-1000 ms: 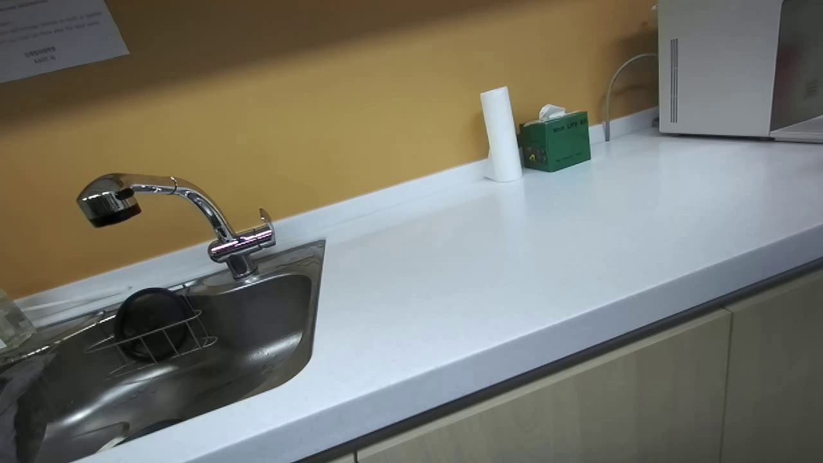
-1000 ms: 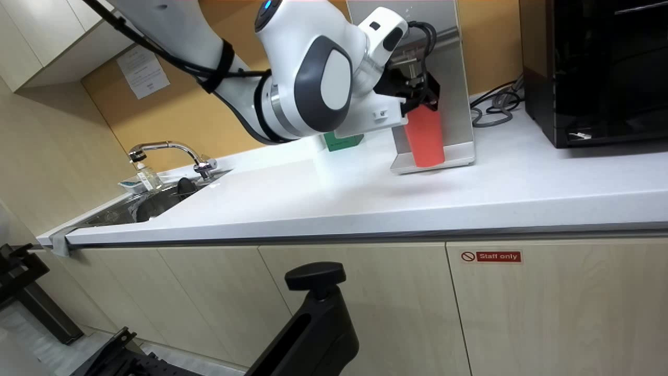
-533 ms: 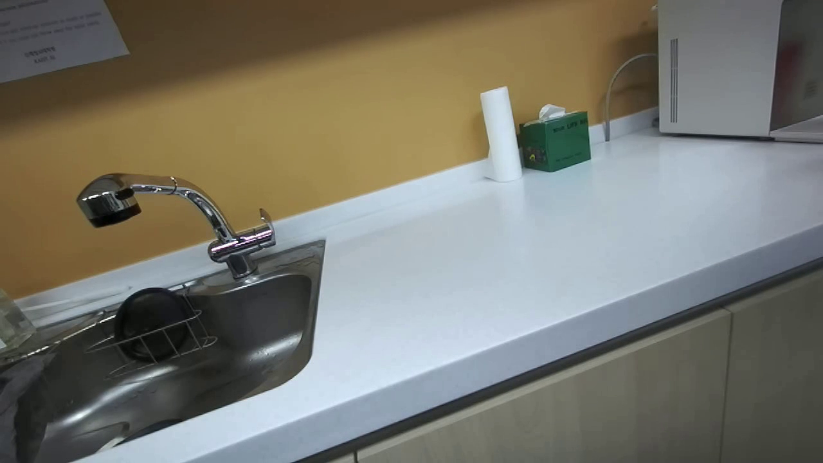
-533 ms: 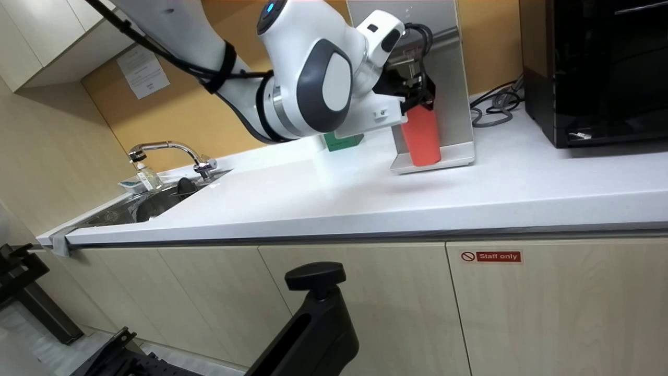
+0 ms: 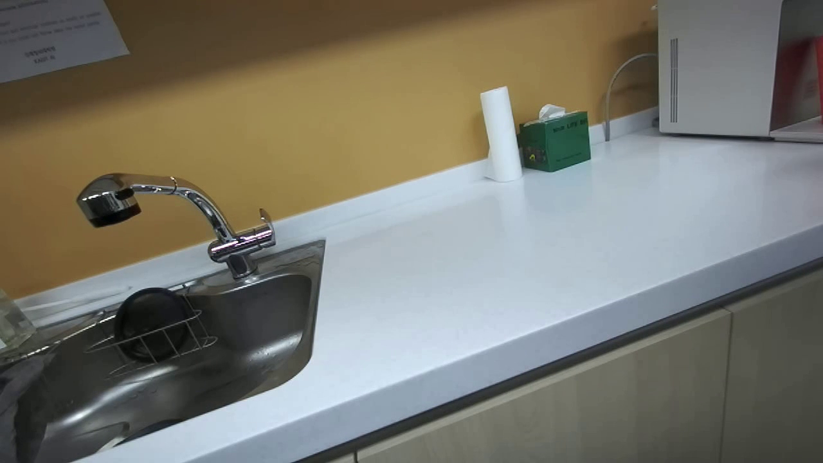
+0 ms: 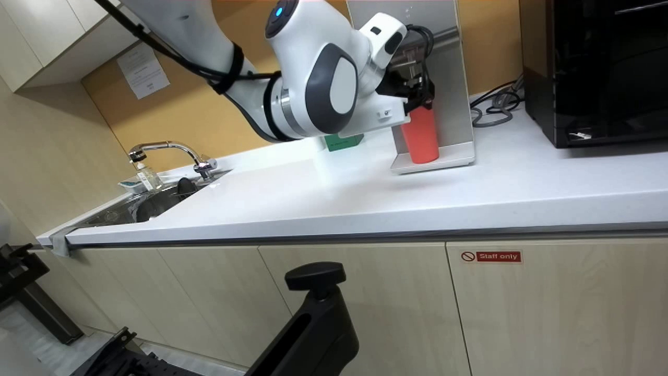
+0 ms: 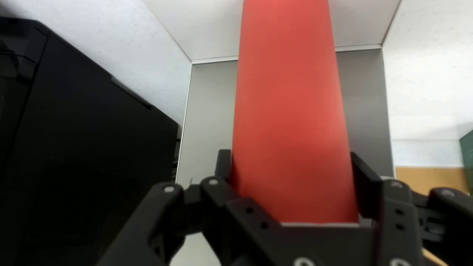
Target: Move the cup to the dispenser
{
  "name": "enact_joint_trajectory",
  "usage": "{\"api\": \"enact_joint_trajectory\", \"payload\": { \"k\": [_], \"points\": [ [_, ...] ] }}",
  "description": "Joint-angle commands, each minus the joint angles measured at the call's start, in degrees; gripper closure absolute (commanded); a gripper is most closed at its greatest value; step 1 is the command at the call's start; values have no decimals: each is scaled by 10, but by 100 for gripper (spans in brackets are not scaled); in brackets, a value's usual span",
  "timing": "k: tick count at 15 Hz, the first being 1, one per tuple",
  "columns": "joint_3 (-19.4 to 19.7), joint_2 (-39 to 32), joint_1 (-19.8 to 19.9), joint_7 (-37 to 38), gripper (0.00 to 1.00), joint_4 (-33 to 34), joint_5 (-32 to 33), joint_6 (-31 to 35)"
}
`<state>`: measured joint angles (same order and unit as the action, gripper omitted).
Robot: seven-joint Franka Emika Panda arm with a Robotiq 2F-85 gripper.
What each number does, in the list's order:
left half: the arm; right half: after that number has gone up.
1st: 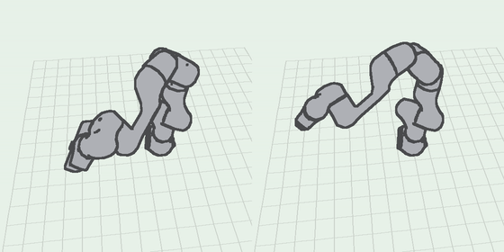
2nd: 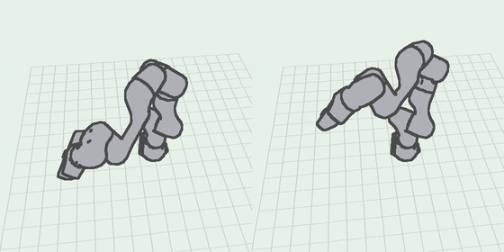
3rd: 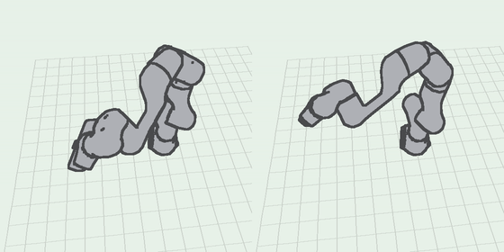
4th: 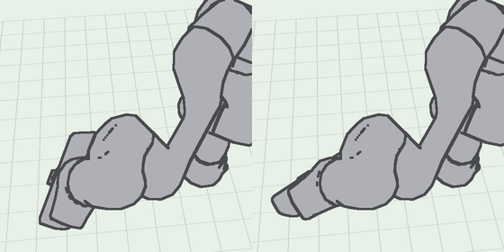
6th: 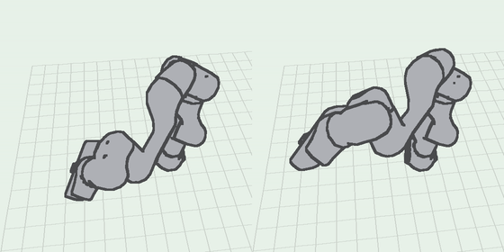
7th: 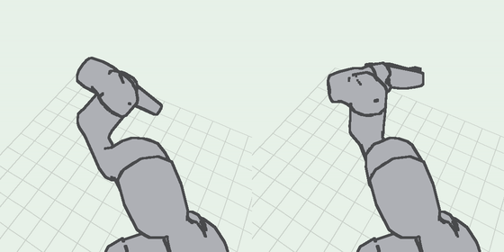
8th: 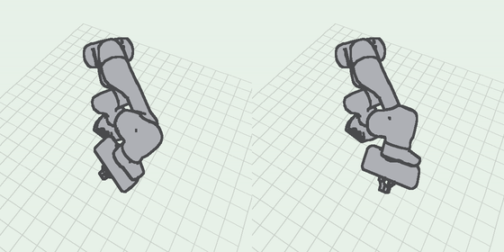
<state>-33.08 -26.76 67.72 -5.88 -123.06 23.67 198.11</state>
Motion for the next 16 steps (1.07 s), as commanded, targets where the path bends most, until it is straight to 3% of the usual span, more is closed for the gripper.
{"api": "enact_joint_trajectory", "payload": {
  "k": [1, 16],
  "points": [
    [-18, -13, 14, -10, 1, 13, -1, 0],
    [8, 42, 0, -27, 0, -39, -52, 0]
  ]
}}
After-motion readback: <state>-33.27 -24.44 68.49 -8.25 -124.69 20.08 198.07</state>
